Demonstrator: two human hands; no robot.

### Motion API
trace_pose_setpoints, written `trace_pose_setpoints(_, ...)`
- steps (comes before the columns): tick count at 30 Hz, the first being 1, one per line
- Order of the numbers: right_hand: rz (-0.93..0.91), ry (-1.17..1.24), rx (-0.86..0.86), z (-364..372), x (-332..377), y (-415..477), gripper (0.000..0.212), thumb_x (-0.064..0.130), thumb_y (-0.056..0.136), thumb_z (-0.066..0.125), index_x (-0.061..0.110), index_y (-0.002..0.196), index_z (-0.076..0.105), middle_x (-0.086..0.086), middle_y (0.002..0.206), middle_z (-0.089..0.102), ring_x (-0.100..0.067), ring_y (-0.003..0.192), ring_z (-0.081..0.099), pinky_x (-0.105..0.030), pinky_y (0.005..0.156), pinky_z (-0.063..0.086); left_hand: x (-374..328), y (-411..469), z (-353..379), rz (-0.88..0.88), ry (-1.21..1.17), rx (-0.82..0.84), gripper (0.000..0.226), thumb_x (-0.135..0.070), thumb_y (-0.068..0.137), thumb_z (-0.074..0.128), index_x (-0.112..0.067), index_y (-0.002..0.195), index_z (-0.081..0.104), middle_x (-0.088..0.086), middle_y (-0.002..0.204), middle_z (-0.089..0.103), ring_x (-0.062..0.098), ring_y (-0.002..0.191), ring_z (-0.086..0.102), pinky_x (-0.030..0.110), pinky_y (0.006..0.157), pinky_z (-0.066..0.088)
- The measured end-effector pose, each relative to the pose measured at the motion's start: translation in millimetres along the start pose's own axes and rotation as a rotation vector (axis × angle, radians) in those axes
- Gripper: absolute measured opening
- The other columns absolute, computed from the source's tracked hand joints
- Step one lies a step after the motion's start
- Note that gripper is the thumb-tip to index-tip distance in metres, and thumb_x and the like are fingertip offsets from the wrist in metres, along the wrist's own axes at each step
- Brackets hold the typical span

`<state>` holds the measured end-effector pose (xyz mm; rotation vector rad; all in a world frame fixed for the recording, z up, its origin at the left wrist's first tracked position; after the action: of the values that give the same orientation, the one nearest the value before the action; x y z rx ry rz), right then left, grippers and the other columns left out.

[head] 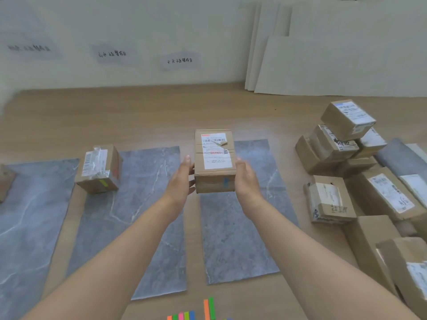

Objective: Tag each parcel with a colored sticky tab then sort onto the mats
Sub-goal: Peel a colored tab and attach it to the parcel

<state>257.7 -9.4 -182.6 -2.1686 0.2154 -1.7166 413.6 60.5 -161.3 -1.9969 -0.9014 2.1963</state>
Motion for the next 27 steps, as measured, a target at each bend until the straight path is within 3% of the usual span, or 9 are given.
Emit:
trace_pose_setpoints(7,0.102,0.000,0.021,6.3,-37.3,68.4,0.038,0.046,0.101,0.031,0.032,0.120,0.061,0.008,0.114,0.067,-0.012,0.107,0.060,-0.035,0.089,0.049,42.4,61.3,15.8,-0.125,0.023,-0.034,0.044,-0.053,0.106,0.018,-0.038,0.118,0.057,-0.028,0.110,0.057,0.022,0.117,0.055,0.038,0.112,0.034)
trace_pose_setpoints(13,0.156,-0.013,0.020,14.1,-55.2,113.2,0.050,0.056,0.089,0.033,0.030,0.118,0.065,0.006,0.115,0.069,-0.016,0.109,0.061,-0.038,0.096,0.048,61.2,105.4,21.9,-0.164,-0.002,-0.073,0.046,-0.052,0.106,0.016,-0.035,0.118,0.056,-0.024,0.110,0.056,0.024,0.118,0.054,0.040,0.112,0.034)
trace_pose_setpoints(17,0.189,0.030,0.007,13.8,-65.4,139.2,0.039,0.047,0.102,0.036,0.023,0.111,0.065,0.003,0.109,0.070,-0.014,0.100,0.061,-0.033,0.085,0.046,64.3,123.0,30.5,-0.140,-0.021,-0.086,0.040,-0.048,0.107,0.018,-0.041,0.108,0.057,-0.027,0.106,0.056,0.010,0.100,0.057,0.034,0.103,0.038)
trace_pose_setpoints(21,0.182,0.031,-0.005,17.2,-69.9,152.5,0.035,0.043,0.104,0.035,0.021,0.110,0.061,0.003,0.107,0.067,-0.015,0.099,0.059,-0.032,0.080,0.044,67.1,133.2,32.3,-0.105,-0.002,-0.082,0.039,-0.047,0.108,0.018,-0.041,0.118,0.055,-0.026,0.116,0.057,0.008,0.107,0.057,0.025,0.094,0.043)
trace_pose_setpoints(27,0.162,0.018,0.033,18.5,-72.4,154.4,0.030,0.039,0.108,0.033,0.019,0.116,0.054,0.007,0.104,0.062,-0.009,0.093,0.055,-0.029,0.074,0.041,76.2,141.6,30.5,-0.114,-0.041,-0.117,0.051,-0.050,0.107,0.022,-0.028,0.143,0.050,-0.010,0.140,0.053,0.023,0.126,0.053,0.039,0.115,0.036)
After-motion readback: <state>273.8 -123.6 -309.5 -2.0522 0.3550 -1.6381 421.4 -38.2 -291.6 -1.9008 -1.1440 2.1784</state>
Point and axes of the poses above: each hand's wrist, its own y-axis towards the middle knuckle, its own z-axis out of the palm, x = y × z, the point moved 5 cm from there along y, towards the middle knuckle
